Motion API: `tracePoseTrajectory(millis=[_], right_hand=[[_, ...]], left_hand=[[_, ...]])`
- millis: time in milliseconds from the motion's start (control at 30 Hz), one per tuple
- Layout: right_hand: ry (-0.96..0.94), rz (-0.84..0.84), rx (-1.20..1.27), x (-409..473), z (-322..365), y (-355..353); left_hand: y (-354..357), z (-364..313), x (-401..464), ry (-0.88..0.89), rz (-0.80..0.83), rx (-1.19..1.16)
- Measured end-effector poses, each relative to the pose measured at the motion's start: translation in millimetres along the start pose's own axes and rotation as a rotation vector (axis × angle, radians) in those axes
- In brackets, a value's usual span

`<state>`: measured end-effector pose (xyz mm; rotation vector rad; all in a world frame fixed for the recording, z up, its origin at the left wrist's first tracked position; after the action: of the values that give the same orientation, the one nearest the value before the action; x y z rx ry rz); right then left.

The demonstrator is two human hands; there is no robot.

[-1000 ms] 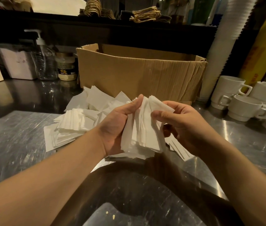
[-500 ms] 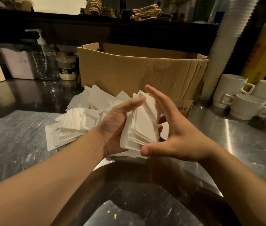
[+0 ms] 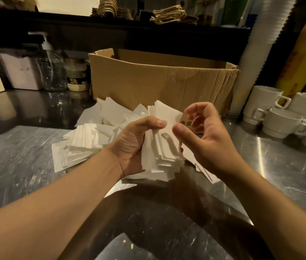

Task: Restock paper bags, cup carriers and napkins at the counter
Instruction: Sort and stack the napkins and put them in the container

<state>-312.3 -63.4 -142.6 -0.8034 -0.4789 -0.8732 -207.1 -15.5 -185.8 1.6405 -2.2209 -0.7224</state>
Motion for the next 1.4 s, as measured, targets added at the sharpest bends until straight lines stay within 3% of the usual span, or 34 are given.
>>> tracePoseTrajectory(millis=[167,300,400,500,700,833,1000,1100,1167,1333,1400], right_hand=[[0.247,0.11,0.065,-6.3,-10.6,17.9],[0.434,0.196,0.323,-11.8,-15.6,28.1],[0.408,0.204,0.405,-12.0,-9.4,26.5],[0.324,0.192,0.435,-9.6,2.7,18.4],[0.213,0.301,-0.014,-1.6,28.9,3.0],[0.134,0.473,-0.3,-10.8,46.8,29.4],[0.157,0.514,-0.286,-32.5,48.0,53.0],[0.15,0.513,-0.208,-41.9,48.5,62.6],[0.151,0.506,-0.146,-49.4,48.7,68.0],[0.315,0.207,-0.034,-76.5,36.5,61.2],[0.367,0.209,-0.054,-87.2,34.8,68.0]], left_hand=[[1.3,-0.3,-1.9,0.042,-0.028,0.04],[9.7,0.1,-1.3,0.093,0.069,0.058],[15.0,-1.2,-3.9,0.124,0.024,0.108],[13.7,-15.9,-14.2,0.209,-0.139,0.2],[19.4,-38.8,-61.6,0.323,-0.577,0.974],[12.0,-26.2,-84.7,0.206,-0.646,1.25],[-24.9,-18.2,-121.5,0.17,-0.754,1.067],[-39.9,-0.9,-132.4,0.069,-0.723,0.919],[-42.6,8.9,-131.9,0.004,-0.697,0.944],[-36.9,9.9,-132.9,0.02,-0.667,0.977],[-31.1,11.3,-133.4,0.047,-0.626,0.967]])
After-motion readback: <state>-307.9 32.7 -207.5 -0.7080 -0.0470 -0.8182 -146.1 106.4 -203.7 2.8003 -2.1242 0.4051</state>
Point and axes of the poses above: each hand's wrist, its own x-axis towards the middle knuckle, its own y-axis out of the palm, z = x × y, the point moved 9 cm from there along x, towards the middle knuckle, and after that the axes turned 14 degrees about -y, right-handed, at the moved point
